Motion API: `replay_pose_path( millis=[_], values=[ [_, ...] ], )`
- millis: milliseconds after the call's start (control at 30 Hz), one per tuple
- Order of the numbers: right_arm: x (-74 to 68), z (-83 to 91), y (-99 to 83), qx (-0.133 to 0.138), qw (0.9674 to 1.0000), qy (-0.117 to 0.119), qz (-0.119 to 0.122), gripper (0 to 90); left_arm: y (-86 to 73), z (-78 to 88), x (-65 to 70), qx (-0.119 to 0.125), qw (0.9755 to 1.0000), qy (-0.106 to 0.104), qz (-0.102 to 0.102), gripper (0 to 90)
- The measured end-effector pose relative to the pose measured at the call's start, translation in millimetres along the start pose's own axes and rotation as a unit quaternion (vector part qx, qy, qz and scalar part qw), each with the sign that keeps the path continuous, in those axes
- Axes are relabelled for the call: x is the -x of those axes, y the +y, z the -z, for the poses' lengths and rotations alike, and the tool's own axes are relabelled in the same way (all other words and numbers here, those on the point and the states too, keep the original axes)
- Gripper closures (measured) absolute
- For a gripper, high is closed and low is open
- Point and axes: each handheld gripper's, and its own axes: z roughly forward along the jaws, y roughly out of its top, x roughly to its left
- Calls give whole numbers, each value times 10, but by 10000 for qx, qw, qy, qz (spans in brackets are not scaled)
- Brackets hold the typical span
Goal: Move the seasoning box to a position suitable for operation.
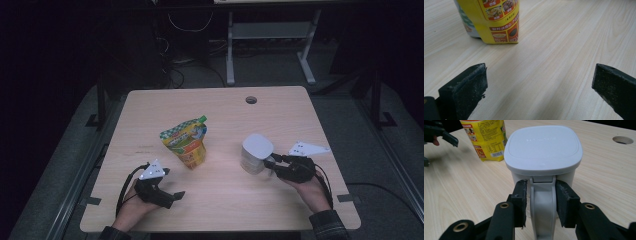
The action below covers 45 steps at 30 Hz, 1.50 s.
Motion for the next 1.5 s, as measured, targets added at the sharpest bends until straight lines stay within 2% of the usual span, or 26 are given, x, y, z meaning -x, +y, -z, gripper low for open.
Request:
replay_pose_path(
  millis=[33,200,600,800,900,1033,1067,1267,1467,1500],
  values=[
    [4,1,0,-7,10000,-16,24,656,0,-5,5,-15,10000,-2,-8,0],
    [19,2,-14,14,10000,19,-26,670,0,-10,17,0,10000,-13,23,0],
    [14,15,-28,41,9999,-24,141,684,1,-4,-4,-4,10000,-36,-46,0],
    [11,38,-35,29,9997,58,216,684,4,-8,8,4,10000,-67,-7,0],
    [-30,37,-27,46,9992,173,353,685,3,-8,18,7,10000,-86,-36,0],
    [-81,25,-17,45,9987,295,416,685,2,-6,30,2,9999,-110,-41,0],
    [-134,5,-1,34,9979,416,488,684,-1,-6,38,31,9999,-117,-32,0],
    [-255,-39,19,27,9952,697,686,685,5,-7,46,35,9999,-147,-61,0],
    [-336,-53,23,2,9928,919,762,685,10,-19,58,35,9998,-191,-110,0],
    [-360,-61,22,20,9916,1009,804,684,12,-21,63,41,9997,-201,-102,0]
  ],
)
